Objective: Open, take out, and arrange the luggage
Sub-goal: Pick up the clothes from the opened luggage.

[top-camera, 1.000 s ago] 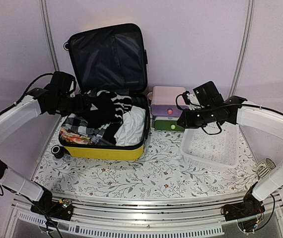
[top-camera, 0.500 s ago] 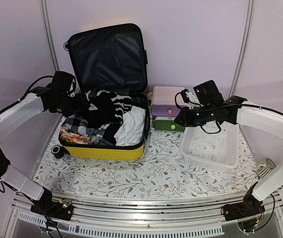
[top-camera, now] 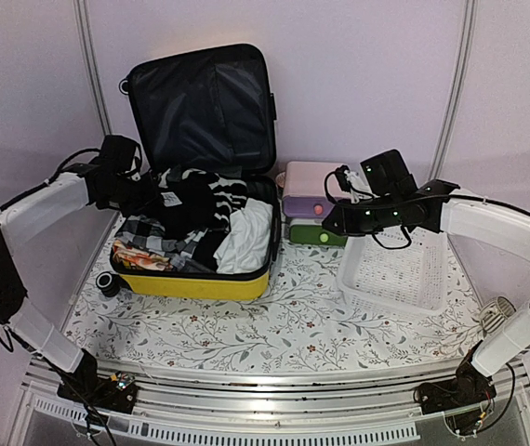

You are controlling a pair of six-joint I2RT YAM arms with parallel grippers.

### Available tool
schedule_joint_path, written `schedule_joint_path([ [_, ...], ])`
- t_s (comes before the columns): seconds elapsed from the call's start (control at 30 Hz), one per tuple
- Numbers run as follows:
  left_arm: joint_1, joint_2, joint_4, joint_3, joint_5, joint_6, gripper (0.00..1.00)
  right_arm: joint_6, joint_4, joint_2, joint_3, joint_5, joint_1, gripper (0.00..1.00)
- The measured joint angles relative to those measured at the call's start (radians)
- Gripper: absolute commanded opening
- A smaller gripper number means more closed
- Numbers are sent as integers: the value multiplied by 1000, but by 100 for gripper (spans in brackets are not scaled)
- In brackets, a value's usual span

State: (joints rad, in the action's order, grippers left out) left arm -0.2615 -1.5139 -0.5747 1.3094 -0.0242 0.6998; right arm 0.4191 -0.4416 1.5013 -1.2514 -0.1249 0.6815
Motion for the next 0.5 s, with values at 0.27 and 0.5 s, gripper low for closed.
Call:
schedule_joint_path([
  [0.27,9,18,80,-10,79,-10,12,-2,11,14,0,-21,0,18],
  [0.5,11,203,243,-121,241,-71,14,-12,66,90,-33,-150,-1,31],
])
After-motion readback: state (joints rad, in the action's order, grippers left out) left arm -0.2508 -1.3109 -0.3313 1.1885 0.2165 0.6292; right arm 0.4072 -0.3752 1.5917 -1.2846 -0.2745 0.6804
